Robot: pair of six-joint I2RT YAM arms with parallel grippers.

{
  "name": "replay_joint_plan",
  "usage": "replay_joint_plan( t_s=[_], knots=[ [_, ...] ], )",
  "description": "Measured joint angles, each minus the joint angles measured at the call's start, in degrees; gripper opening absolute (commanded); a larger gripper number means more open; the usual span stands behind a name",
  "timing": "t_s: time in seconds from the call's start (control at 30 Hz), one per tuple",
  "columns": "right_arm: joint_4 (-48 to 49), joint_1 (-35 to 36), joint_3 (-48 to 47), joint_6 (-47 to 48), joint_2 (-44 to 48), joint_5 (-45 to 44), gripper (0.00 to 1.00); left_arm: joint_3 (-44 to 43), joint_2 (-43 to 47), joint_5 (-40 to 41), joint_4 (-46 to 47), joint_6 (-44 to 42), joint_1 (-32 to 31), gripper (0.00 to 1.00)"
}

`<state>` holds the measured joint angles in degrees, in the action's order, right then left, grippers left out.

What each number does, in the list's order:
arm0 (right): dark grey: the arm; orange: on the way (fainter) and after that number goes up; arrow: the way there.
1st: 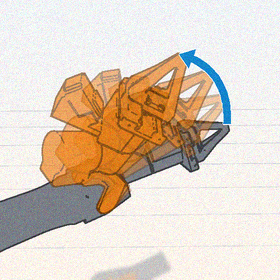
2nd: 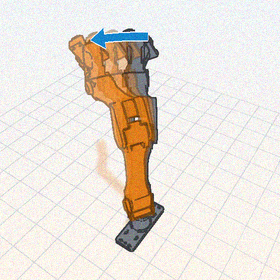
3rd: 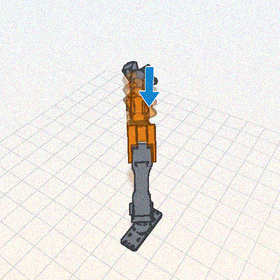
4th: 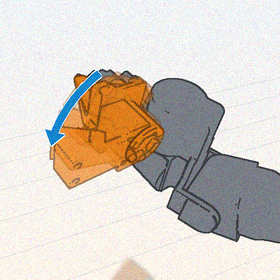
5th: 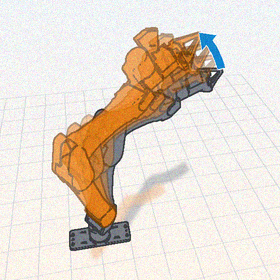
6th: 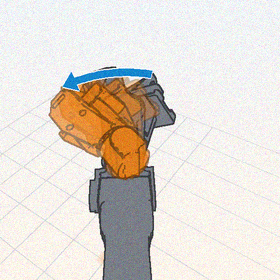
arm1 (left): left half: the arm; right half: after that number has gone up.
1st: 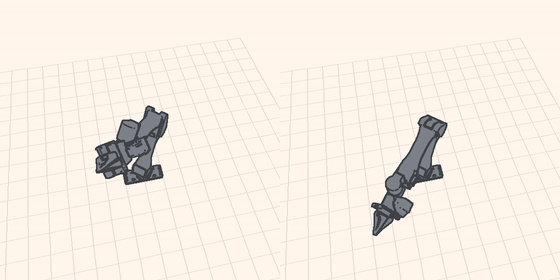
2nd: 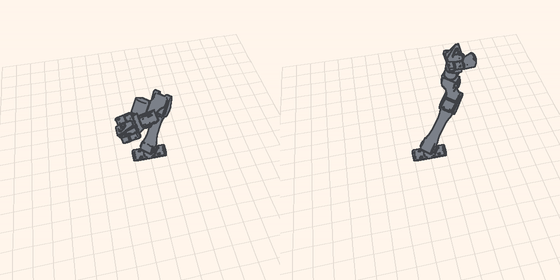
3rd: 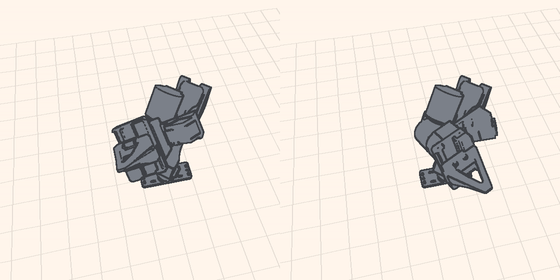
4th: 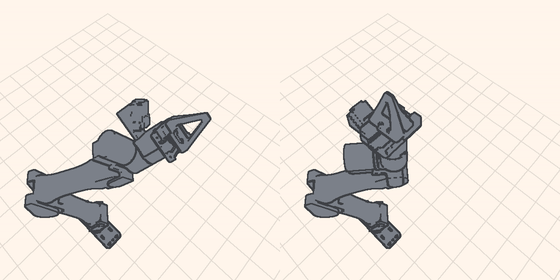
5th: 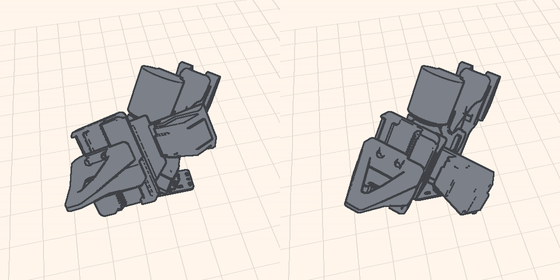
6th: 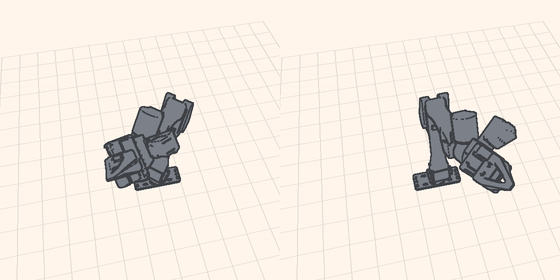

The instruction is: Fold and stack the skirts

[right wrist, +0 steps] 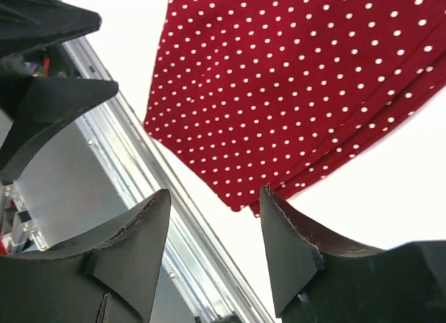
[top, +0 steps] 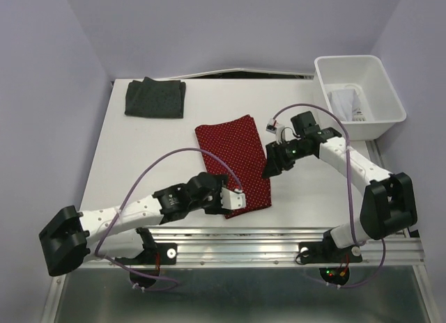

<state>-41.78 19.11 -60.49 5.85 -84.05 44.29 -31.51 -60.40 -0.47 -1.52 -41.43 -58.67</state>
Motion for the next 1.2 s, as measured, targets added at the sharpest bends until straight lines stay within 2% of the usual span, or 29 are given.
replay_joint_plan(
  t_s=[0.03, 0.1, 0.17, 0.3, 0.47, 0.57, 0.67, 0.8, 0.9, 1.03, 1.1, 1.13, 1.17, 1.2],
  knots=[
    [-0.04, 0.02, -0.52, 0.42, 0.04, -0.52, 0.52, 0.00, -0.50, 1.05, 0.46, 0.42, -1.14, 0.86],
    [-0.15, 0.04, -0.55, 0.57, -0.57, -1.86, 0.49, -0.17, -1.53, 2.12, 1.07, 1.11, -2.03, 0.89],
    [-0.20, 0.04, -0.52, 0.20, -2.38, -3.21, 0.46, -1.44, -3.72, 3.19, 1.16, 2.34, -3.08, 0.96],
    [0.96, 0.04, -0.33, -1.44, -8.26, -4.96, 0.40, -6.34, -9.51, 6.08, 0.96, 5.60, -8.24, 0.98],
    [3.72, 0.04, 2.38, -3.19, -12.83, -4.63, 0.28, -10.38, -15.30, 8.26, 0.24, 10.45, -13.79, 0.83],
    [5.07, 0.04, 2.54, -4.35, -16.41, -3.45, 0.19, -11.23, -17.44, 9.11, -0.59, 12.55, -15.26, 0.80],
    [6.75, 0.02, 3.93, -6.43, -18.93, -2.38, 0.13, -12.04, -19.82, 10.08, -1.11, 13.88, -16.55, 0.74],
    [8.04, 0.13, 5.79, -9.05, -19.37, -0.31, 0.06, -12.85, -22.82, 10.93, -2.16, 14.80, -17.86, 0.72],
    [9.79, 0.55, 6.84, -11.15, -19.39, 0.92, 0.06, -12.85, -23.50, 10.73, -3.28, 14.93, -18.12, 0.70],
    [11.37, 1.27, 7.06, -13.42, -21.00, 3.76, 0.09, -12.87, -23.98, 9.97, -3.52, 14.75, -18.16, 0.61],
    [11.67, 1.40, 7.06, -13.88, -21.64, 5.27, 0.18, -12.87, -25.53, 9.94, -3.52, 14.60, -18.25, 0.61],
    [11.72, 1.40, 7.06, -13.94, -21.64, 5.46, 0.18, -12.87, -26.64, 9.99, -3.52, 14.23, -18.25, 0.61],
    [11.78, 1.40, 6.97, -13.94, -21.57, 5.73, 0.24, -12.85, -27.69, 9.97, -3.72, 13.90, -18.21, 0.61],
    [11.80, 1.36, 6.84, -14.08, -21.00, 5.73, 0.28, -12.55, -28.13, 10.14, -3.39, 13.33, -18.05, 0.57]
  ],
)
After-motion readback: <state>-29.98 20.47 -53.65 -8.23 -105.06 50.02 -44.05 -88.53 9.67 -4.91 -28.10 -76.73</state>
